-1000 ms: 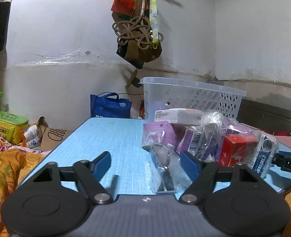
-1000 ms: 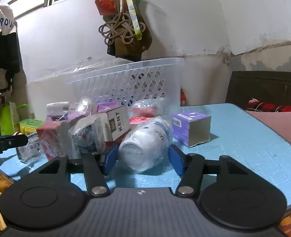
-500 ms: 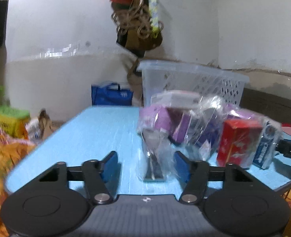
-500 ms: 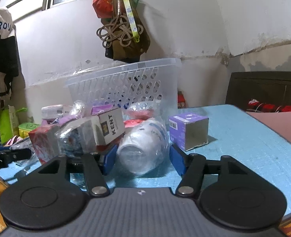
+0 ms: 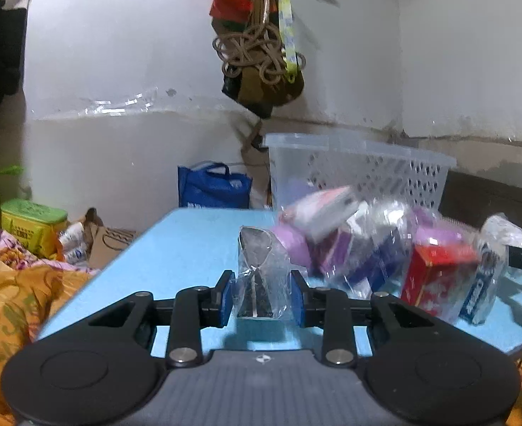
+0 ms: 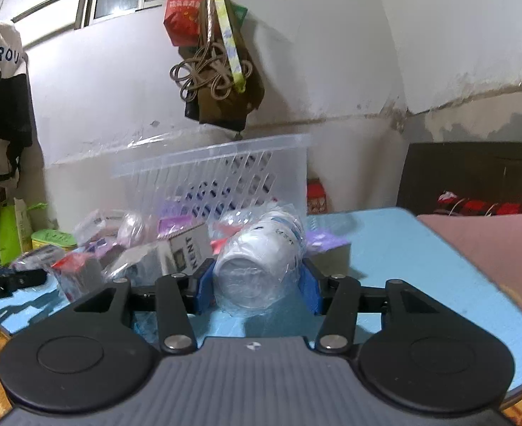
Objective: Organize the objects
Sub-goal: 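Grasp the white bottle with the right gripper while the left grasps a clear bag, then release the white bottle and clear bag into the white basket with both grippers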
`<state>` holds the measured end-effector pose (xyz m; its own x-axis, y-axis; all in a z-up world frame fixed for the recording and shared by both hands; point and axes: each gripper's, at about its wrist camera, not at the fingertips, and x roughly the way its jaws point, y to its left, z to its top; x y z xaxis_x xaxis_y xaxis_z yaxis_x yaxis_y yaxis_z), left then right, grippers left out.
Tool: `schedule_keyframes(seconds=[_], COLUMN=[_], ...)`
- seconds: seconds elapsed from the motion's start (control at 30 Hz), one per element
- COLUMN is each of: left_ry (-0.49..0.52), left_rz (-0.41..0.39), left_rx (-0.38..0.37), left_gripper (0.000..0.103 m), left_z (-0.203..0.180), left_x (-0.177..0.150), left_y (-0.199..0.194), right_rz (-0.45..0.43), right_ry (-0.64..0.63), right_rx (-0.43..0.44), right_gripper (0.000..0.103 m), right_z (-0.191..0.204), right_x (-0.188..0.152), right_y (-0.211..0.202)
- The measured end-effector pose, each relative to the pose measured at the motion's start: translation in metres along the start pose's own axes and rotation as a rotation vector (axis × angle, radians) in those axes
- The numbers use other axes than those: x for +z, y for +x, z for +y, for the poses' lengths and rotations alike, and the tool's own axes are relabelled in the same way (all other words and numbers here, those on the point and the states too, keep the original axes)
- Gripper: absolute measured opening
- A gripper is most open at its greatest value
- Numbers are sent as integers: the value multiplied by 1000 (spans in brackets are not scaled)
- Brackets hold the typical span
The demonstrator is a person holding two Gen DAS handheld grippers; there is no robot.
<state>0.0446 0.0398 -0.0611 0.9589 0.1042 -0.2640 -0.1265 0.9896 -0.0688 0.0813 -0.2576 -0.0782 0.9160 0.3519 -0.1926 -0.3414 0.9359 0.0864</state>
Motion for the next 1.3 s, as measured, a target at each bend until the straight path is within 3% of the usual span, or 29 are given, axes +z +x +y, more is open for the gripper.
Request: schedule_keyframes(seconds=[0.4,0.57,0.7,0.8,0.9,1.1,1.13,1.17,1.2,1.23,1.3], left_ry=[-31,-17,2,3,-8,15,31,48,52,49,40], left_rz=[-83,-121,-156,-111,-47,49,53,58,58,55,13], left_rx=[9,-35,-94,-172,-202,-200,-193,-194,-193,-190,-203], left_gripper=[36,36,36,36,36,38,47,64,69,71,71], left_z=[16,14,4,-10,-24,-45,-47,-49,-50,-47,-39], left_x=[38,71,118,152,170,165,162,160,159,159,157], left_y=[7,20,44,82,123,169,171,175,176,174,155], right_rz=[-51,-85,-112,-96,-43,27,23,28,45,47,22], right_ry=[-13,-19,-41,-35,-40,-76,-81,-85,-85,-86,-94], right_rx=[17,37,65,102,109,122,129,135,140,133,122], right_gripper=[53,53,53,53,53,54,57,73,82,96,103], right_z=[-13,-14,-7,-5,-3,5,6,6,5,5,3], right_x=[41,66,98,122,135,126,125,124,124,122,118], right_y=[1,11,38,70,105,142,144,145,148,145,130])
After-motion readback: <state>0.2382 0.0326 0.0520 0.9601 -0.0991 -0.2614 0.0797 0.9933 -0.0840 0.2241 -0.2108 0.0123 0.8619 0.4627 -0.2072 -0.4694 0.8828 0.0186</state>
